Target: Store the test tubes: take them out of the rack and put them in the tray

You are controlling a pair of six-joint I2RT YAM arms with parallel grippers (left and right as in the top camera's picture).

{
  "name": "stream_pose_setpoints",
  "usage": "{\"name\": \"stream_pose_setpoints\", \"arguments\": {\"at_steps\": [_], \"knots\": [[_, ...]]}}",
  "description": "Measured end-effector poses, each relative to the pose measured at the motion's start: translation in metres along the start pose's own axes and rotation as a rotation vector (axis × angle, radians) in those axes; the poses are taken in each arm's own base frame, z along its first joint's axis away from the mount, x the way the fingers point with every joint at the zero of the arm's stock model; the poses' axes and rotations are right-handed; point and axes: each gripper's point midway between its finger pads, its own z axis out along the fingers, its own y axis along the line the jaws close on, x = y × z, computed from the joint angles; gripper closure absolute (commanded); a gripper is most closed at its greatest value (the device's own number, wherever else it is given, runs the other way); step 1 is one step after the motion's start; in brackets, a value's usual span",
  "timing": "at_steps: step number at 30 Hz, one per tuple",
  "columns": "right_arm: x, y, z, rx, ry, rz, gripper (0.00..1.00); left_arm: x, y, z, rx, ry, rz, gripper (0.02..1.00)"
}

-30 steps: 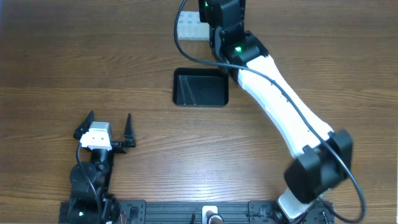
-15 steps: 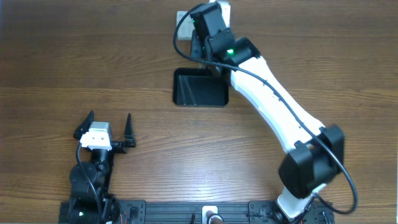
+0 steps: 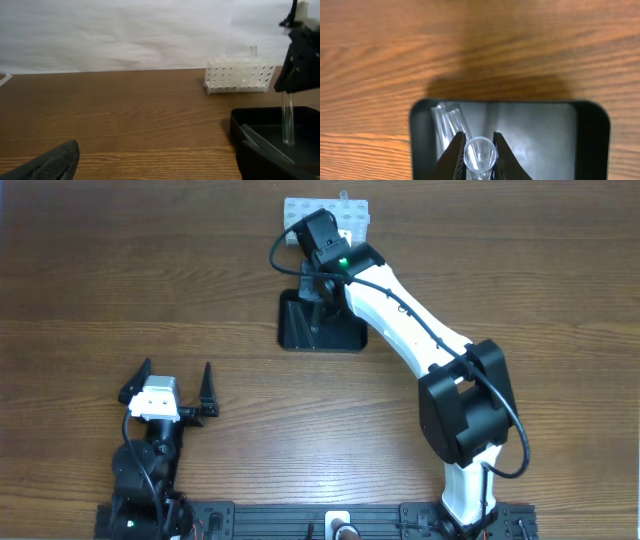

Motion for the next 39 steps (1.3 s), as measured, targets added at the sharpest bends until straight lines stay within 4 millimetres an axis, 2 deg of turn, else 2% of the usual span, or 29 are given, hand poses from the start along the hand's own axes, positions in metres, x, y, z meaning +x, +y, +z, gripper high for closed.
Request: {"name": "stream_pose_setpoints", "arguments": {"at_steps": [16,18,20,31,33,35,37,39], "knots": [[0.019,-0.006,0.031,0.050,0.060,-0.014,0.884,0.000,0.000,0.000,0.000,0.000,0.000,0.020],[0.019,-0.006,0.031,0.050,0.060,-0.012,0.774,0.000,0.000,0.000,0.000,0.000,0.000,0.020],[0.019,-0.006,0.031,0.051,0.059,-0.012,0.735,0.000,0.000,0.000,0.000,0.000,0.000,0.018],[0.019,-0.009,0.031,0.062,0.062,-0.032,0.636,0.000,0.000,0.000,0.000,0.000,0.000,0.018],[0.013,-0.011,0.025,0.069,0.040,-0.048,0.621,0.000,0.000,0.000,0.000,0.000,0.000,0.018],[0.000,-0.012,0.010,0.074,-0.013,-0.069,0.599,0.000,0.000,0.000,0.000,0.000,0.000,0.018],[-0.023,-0.011,-0.015,0.072,-0.108,-0.094,0.586,0.000,0.000,0.000,0.000,0.000,0.000,0.018],[-0.056,-0.009,-0.049,0.070,-0.247,-0.114,0.551,0.000,0.000,0.000,0.000,0.000,0.000,0.018]]}}
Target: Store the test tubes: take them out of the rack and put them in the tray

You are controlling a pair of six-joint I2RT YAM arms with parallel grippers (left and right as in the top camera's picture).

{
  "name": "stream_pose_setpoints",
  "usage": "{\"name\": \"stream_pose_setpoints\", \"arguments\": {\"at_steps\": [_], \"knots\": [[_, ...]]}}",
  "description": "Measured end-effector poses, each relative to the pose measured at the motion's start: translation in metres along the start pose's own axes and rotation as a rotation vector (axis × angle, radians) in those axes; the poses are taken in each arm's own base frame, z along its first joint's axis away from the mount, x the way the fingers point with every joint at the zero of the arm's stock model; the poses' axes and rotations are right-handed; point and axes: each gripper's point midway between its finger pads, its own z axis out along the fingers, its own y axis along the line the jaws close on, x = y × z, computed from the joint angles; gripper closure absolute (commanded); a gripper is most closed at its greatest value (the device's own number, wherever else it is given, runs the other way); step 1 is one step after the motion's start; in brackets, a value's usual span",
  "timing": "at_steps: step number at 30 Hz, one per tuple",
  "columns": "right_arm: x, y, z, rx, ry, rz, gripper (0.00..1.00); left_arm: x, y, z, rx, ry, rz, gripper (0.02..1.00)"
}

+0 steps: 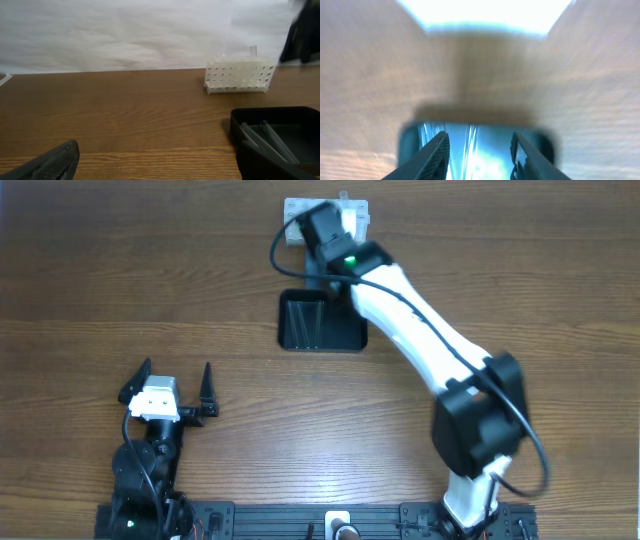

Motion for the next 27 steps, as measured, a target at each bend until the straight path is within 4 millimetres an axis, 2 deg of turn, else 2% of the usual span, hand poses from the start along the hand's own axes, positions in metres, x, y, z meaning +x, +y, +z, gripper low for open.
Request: {"name": "stream_pose_setpoints", "arguments": {"at_steps": [2,4,6,9,12,15,19,24,27], "knots": [[-0.040,-0.005,-0.027,0.015,-0.141,-0.002,0.514,0.000,0.000,0.000,0.000,0.000,0.000,0.018],[-0.072,-0.011,-0.046,0.032,-0.257,0.004,0.450,0.000,0.000,0.000,0.000,0.000,0.000,0.018],[-0.092,-0.017,-0.053,0.050,-0.332,0.009,0.378,0.000,0.000,0.000,0.000,0.000,0.000,0.018],[-0.107,-0.029,-0.043,0.087,-0.383,-0.007,0.297,0.000,0.000,0.000,0.000,0.000,0.000,0.018],[-0.112,-0.035,-0.022,0.107,-0.394,-0.037,0.292,0.000,0.000,0.000,0.000,0.000,0.000,0.020],[-0.103,-0.041,0.005,0.134,-0.356,-0.073,0.288,0.000,0.000,0.000,0.000,0.000,0.000,0.018],[-0.093,-0.039,0.039,0.144,-0.309,-0.104,0.288,0.000,0.000,0.000,0.000,0.000,0.000,0.018],[-0.093,-0.031,0.069,0.131,-0.287,-0.119,0.288,0.000,0.000,0.000,0.000,0.000,0.000,0.018],[-0.097,-0.029,0.080,0.130,-0.289,-0.122,0.290,0.000,0.000,0.000,0.000,0.000,0.000,0.018]]}}
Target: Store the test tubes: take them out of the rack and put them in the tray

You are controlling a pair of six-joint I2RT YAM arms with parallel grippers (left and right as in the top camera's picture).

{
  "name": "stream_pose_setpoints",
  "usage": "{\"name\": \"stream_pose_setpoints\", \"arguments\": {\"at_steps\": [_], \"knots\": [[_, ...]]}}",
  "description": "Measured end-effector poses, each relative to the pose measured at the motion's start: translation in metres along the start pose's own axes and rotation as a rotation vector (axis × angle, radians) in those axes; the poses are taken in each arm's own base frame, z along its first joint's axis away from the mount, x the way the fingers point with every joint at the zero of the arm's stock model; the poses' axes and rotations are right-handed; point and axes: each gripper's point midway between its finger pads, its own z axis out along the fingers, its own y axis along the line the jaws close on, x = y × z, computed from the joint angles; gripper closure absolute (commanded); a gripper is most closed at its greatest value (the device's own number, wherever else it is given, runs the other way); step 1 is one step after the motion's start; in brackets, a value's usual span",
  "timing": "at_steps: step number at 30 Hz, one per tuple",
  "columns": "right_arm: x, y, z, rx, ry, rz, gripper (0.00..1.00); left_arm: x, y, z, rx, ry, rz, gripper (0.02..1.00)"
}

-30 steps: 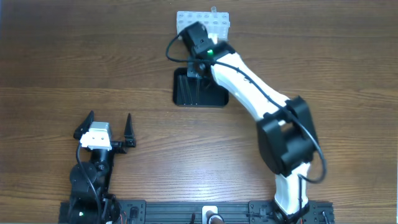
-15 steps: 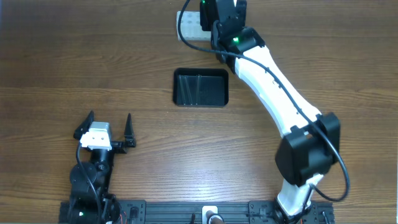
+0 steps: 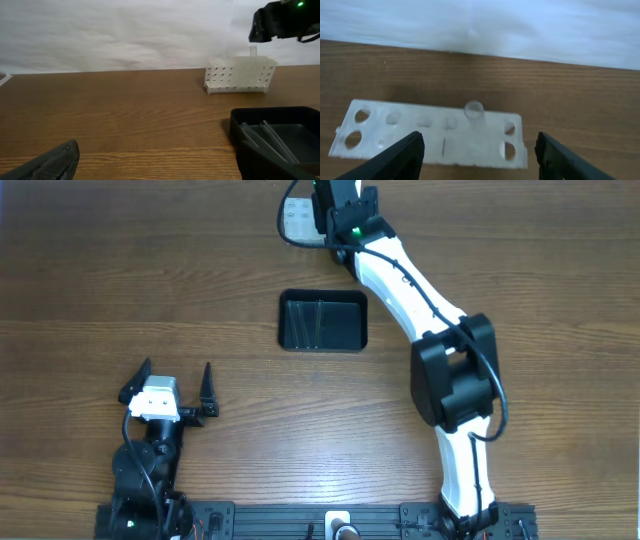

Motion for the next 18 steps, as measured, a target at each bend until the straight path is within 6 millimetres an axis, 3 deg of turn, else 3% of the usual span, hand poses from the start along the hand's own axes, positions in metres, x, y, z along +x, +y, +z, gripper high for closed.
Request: {"name": "stream_pose_setpoints", "arguments": {"at_steps": [11,18], "knots": [[0.000,-0.007,0.029,0.016,-0.024,0.023,0.297,0.000,0.000,0.000,0.000,0.000,0.000,0.018],[-0.004,-0.004,0.034,0.011,-0.054,0.035,0.312,0.000,0.000,0.000,0.000,0.000,0.000,0.018]]}}
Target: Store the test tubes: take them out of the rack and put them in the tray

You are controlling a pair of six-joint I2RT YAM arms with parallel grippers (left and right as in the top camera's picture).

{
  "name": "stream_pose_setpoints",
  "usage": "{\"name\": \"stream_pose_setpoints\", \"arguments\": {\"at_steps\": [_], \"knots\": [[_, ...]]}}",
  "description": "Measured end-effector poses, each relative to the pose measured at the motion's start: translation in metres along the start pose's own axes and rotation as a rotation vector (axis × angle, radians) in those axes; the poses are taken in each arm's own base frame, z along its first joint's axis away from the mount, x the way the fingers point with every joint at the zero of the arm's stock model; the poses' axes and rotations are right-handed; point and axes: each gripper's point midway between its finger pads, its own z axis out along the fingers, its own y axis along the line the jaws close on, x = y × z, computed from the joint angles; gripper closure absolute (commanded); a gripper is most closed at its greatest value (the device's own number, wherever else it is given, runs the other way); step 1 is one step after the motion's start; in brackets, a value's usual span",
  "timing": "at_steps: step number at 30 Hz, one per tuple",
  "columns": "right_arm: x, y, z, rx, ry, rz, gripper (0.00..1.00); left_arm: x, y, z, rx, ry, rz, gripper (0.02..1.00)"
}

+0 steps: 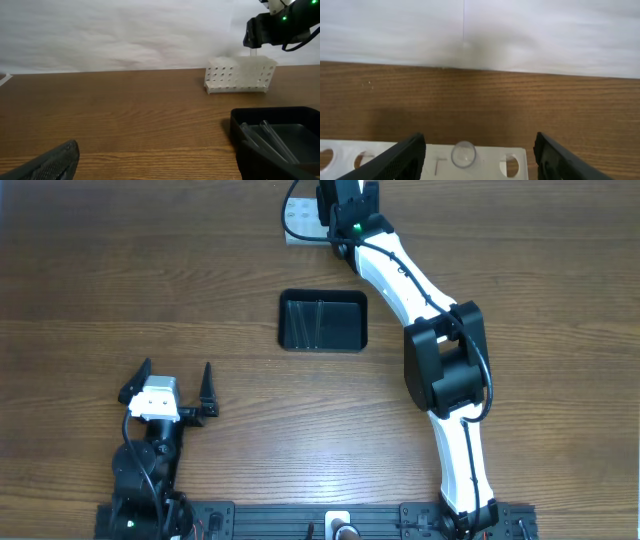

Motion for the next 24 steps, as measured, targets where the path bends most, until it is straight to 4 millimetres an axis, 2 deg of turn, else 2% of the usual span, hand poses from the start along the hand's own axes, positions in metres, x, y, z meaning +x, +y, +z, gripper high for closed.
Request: {"name": "stream_pose_setpoints", "arguments": {"at_steps": [8,17,24], "knots": [[-0.007,0.003,0.004,-0.006,-0.040,0.005,0.316,0.000,0.000,0.000,0.000,0.000,0.000,0.018],[0.018,0.005,0.024,0.001,-0.007,-0.017,0.382,0.000,0.000,0.000,0.000,0.000,0.000,0.018],[0.018,0.002,0.026,0.006,-0.006,-0.018,0.467,0.000,0.000,0.000,0.000,0.000,0.000,0.018]]}}
